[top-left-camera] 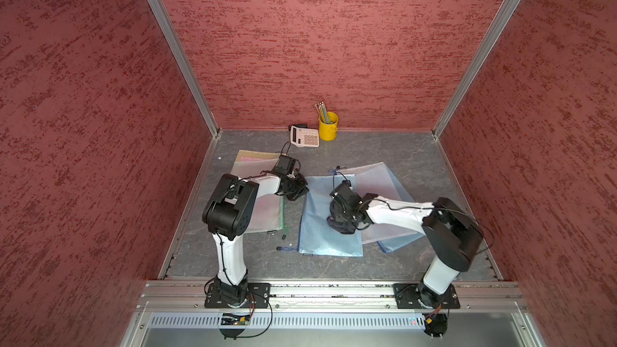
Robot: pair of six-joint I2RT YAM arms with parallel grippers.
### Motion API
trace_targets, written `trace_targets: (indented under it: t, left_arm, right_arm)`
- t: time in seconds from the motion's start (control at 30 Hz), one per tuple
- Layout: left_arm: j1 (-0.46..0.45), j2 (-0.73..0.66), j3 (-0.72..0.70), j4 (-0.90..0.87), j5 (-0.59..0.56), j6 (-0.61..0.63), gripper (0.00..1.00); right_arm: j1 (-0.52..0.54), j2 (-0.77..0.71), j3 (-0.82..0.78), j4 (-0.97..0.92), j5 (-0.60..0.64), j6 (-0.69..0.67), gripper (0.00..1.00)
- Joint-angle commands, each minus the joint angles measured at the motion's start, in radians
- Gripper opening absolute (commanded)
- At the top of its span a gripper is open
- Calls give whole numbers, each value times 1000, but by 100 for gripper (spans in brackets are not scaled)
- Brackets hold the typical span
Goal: Wipe the document bag
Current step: Wipe the dirt from the document bag.
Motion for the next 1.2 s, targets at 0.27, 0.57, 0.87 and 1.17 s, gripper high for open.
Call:
trace_targets:
  t: [0.27,0.57,0.87,1.17]
  left_arm:
    - [-3,-15,-40,-74,-38,21,0]
    - [-34,2,-29,-80,-26,22,0]
    - [-27,-27,-45,-95,-32,38,0]
    - [-22,-27,-76,-38,-31,-32,0]
  right_arm:
    - [33,13,319,-152,77,-129,0]
    - [-26,432,567,7,77,-176,0]
    - [-306,239,259,54,181,-204,0]
    - [-92,54,309,100,-18,-287,0]
